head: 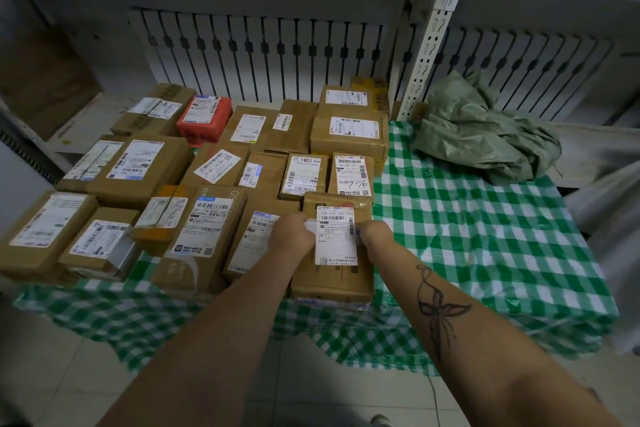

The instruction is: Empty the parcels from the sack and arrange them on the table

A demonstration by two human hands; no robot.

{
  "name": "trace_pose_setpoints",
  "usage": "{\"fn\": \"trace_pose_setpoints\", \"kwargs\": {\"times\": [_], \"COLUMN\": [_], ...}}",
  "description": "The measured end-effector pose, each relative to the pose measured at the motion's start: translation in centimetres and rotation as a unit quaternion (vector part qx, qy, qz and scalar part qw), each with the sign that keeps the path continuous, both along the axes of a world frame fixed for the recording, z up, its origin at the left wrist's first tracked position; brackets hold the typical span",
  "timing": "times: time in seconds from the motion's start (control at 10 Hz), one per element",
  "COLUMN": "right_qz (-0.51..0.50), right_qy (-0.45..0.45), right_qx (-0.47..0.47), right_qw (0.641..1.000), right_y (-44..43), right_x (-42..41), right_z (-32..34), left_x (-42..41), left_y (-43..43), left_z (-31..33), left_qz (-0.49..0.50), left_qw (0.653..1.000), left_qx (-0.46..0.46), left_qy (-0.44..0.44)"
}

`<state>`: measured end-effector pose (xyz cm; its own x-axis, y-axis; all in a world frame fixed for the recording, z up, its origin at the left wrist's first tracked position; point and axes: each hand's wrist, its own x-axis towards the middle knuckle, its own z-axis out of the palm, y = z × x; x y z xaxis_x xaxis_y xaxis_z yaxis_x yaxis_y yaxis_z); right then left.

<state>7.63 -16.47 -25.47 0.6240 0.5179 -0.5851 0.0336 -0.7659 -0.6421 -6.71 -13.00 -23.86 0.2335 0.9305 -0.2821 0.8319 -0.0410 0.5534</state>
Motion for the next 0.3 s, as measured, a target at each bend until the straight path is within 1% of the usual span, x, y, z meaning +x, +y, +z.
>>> {"fn": "trace_pose_setpoints", "kwargs": {"times": [0.1, 0.3], "right_qz": [-0.008, -0.027], "right_qy": [0.019, 0.009], "right_qx": [-0.003, 0.002], "right_qw": [1.0, 1.0], "right_y": [0.5, 0.5], "right_x": [0.0, -0.4], "right_z": [-0.3, -0.2], "left_x": [0.1, 0.2], "left_y": [0.0, -1.0], "left_z": [0.0, 0.9], "left_qz": [0.004, 0.008], "left_qw": [1.0, 1.0], "left_qx": [-0.001, -0.005], "left_qy": [0.003, 0.005]}}
